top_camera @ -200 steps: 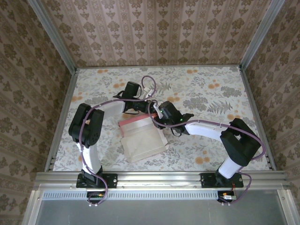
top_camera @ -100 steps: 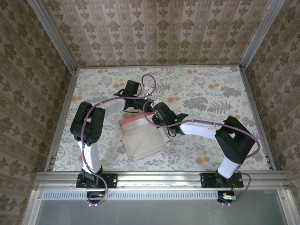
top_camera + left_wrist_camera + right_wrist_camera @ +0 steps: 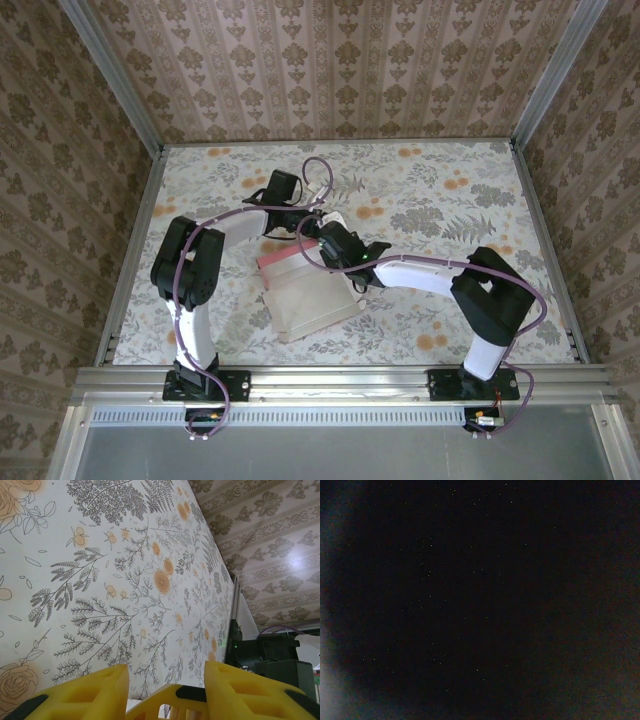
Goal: Fold the paper box
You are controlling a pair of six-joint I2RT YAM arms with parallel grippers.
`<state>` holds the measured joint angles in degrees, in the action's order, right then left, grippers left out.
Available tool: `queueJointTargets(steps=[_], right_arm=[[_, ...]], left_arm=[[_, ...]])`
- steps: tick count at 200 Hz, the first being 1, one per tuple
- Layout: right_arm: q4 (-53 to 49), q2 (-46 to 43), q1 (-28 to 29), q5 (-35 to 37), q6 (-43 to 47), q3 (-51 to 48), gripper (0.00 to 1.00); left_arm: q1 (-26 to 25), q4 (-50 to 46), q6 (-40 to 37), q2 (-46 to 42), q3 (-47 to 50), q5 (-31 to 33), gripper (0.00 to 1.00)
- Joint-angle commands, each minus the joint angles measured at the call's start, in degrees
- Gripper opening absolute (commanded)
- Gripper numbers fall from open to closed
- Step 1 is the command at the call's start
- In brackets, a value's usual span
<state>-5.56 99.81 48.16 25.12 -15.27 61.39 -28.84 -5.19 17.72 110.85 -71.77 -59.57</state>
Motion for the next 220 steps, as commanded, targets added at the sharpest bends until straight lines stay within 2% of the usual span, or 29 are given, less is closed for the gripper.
queueJointTargets(steps=[1, 43, 63, 112, 148, 180, 220], right_arm=[[-1.6, 1.29, -0.56, 0.47, 1.06, 0.92, 0.14], [-0.73, -4.37, -0.57, -6.07, -0.23, -2.76, 0.31], [-0.8, -8.2, -0.64, -7.99, -2.06, -5.27, 0.38], [-2.91, -22.05, -1.2, -15.08, -8.56, -13.29, 0.55], [-4.54, -33.57, -4.07, -22.55, -13.87, -19.85, 0.75], [-8.59, -43.33, -7.35, -27.46, -16.08, -23.15, 1.0], [-14.3, -51.57, -10.93, -29.96, -16.47, -24.45, 1.0]], left_arm=[[-2.19, -3.88, -3.12, -0.88, -2.22, -4.14, 0.44], [-1.1, -7.73, -4.99, -1.47, -6.56, 2.1, 0.47], [-0.69, -9.59, -5.32, -1.51, -9.04, 3.63, 0.54], [-0.38, -24.41, -15.32, -5.2, -14.2, 12.05, 0.64], [-1.32, -37.75, -23.37, -7.43, -16.92, 19.53, 0.64], [-2.81, -48.14, -28.39, -7.21, -19.6, 27.63, 0.64], [-5.96, -52.96, -30.36, -5.15, -23.3, 32.84, 0.64]])
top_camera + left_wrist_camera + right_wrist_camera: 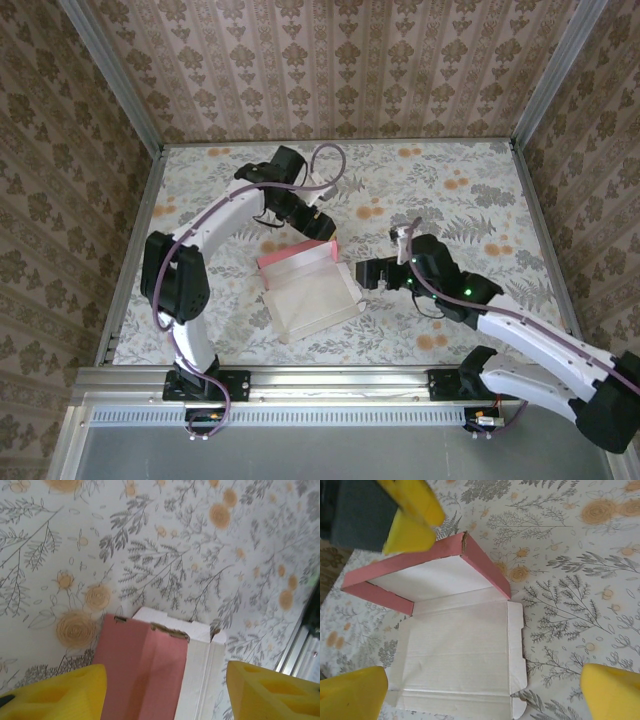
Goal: Fold the paper box
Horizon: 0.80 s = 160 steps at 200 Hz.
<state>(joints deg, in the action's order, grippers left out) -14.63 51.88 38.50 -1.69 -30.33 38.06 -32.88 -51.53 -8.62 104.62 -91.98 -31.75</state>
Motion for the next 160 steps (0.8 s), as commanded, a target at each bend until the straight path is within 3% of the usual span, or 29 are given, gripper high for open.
queueJointTargets(steps=[1, 100, 160], right_arm=[[-5.32, -3.77, -1.34, -3.1, -1.36, -1.18, 1.0], [-9.05, -6.21, -2.99, -2.52, -0.42, -0.97, 1.0], [-9.09, -6.05, -2.99, -2.65, -0.28, -1.15, 1.0]], left_arm=[[-2.01, -6.64, -4.03, 1.14, -3.14, 5.11, 0.64], [-7.35, -7.33, -3.31, 9.58, -11.54, 12.07, 0.58], [-7.31, -8.34, -5.26, 7.54, -13.21, 13.08, 0.58]])
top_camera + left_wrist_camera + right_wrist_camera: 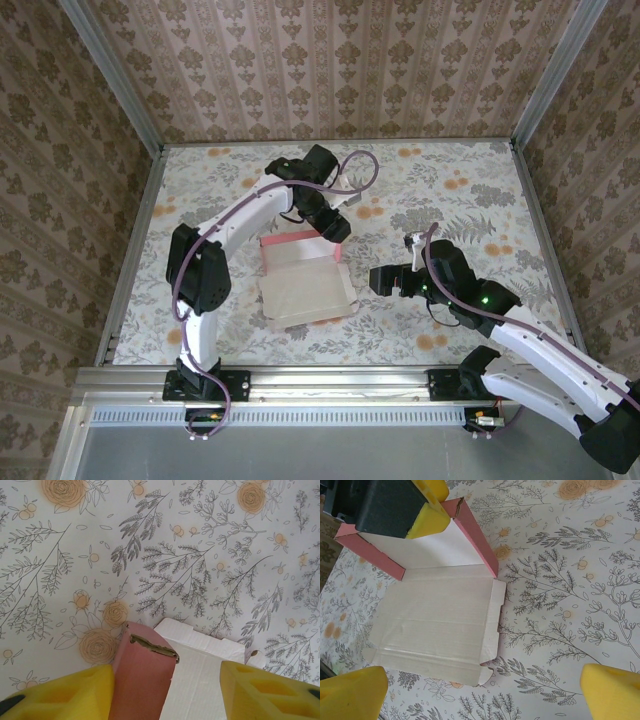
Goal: Fold the paper box
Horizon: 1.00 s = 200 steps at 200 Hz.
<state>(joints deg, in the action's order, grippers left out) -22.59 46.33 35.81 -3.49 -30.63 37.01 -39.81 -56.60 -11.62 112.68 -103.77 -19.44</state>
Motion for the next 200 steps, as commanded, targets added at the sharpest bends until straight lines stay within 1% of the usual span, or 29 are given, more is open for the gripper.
queueJointTargets(steps=[1, 41, 85, 111, 131, 163, 175, 200], right_arm=[[-1.1, -0.47, -0.35, -0.88, -0.01, -0.1, 1.0], [-0.49, -0.38, -0.3, -1.17, -0.22, -0.89, 1.0], [0.09, -0.31, -0.28, -1.43, -0.66, -1.73, 1.0], [0.33, -0.2, -0.37, -1.53, -0.84, -2.3, 1.0], [0.52, -0.12, -0.36, -1.53, -0.83, -2.47, 1.0], [0.74, 0.34, -0.39, -1.59, -0.66, -2.45, 1.0], [0.96, 0.6, -0.39, -1.7, -0.66, -2.47, 1.0], [1.25, 0.93, -0.38, -1.8, -0.66, -2.4, 1.0]], left_arm=[[-0.41, -3.3, -2.31, -0.53, -1.52, 0.75, 0.58], [-0.43, -5.52, -5.57, -1.06, -1.62, -0.01, 0.58], [-0.74, -4.57, -7.9, -2.31, -1.14, -2.29, 0.61], [-0.72, -5.42, -9.84, -3.49, -1.44, -4.91, 0.57], [-0.23, -5.89, -10.41, -4.37, -1.45, -5.15, 0.55], [0.66, -5.73, -10.56, -6.11, -1.03, -6.02, 0.54], [0.77, -5.45, -11.45, -6.51, -0.91, -6.05, 0.54], [0.74, -5.58, -15.57, -5.37, -1.32, -5.21, 0.59]])
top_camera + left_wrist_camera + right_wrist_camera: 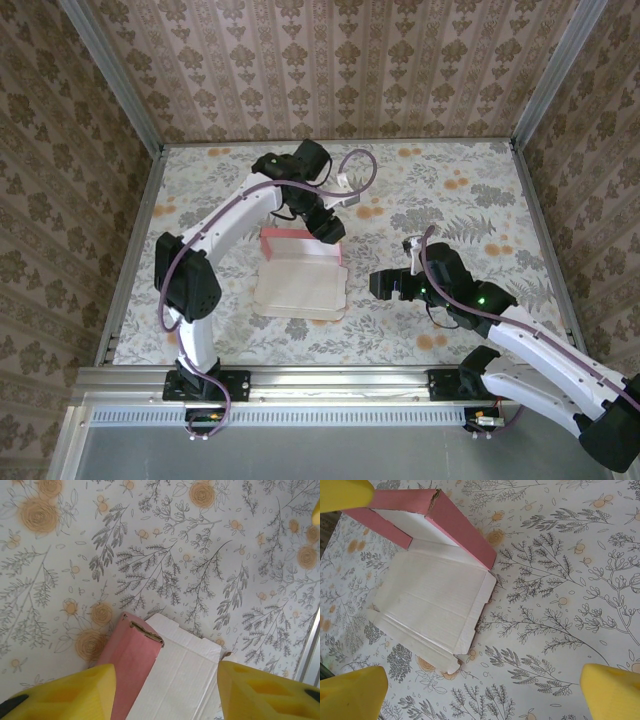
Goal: Fold the paper box
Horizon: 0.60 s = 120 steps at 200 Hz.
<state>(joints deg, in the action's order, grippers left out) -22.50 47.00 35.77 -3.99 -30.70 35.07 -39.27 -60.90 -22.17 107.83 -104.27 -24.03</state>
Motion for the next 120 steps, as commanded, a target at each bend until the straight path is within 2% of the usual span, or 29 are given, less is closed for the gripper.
queueJointTargets(steps=[1, 28, 64, 78, 120], right_arm=[[1.15, 0.22, -0.3, -1.29, -0.59, -0.4, 1.0], [0.8, 0.15, -0.35, -1.28, -0.44, -0.18, 1.0], [0.29, 0.11, -0.35, -1.2, -0.28, -0.18, 1.0], [0.27, 0.05, -0.35, -1.2, -0.28, -0.18, 1.0], [0.17, 0.11, -0.37, -1.22, -0.1, -0.09, 1.0]], left_arm=[[0.18, -1.3, -5.13, -0.43, -0.88, -0.69, 0.59], [0.11, -1.38, -9.84, 1.55, -1.78, -2.41, 0.63], [-0.83, -1.33, -13.13, 5.13, -3.63, -1.19, 0.64], [-1.38, -2.28, -14.08, 6.97, -4.77, 0.03, 0.68], [-2.62, -4.59, -16.3, 11.45, -7.74, 2.07, 0.65]])
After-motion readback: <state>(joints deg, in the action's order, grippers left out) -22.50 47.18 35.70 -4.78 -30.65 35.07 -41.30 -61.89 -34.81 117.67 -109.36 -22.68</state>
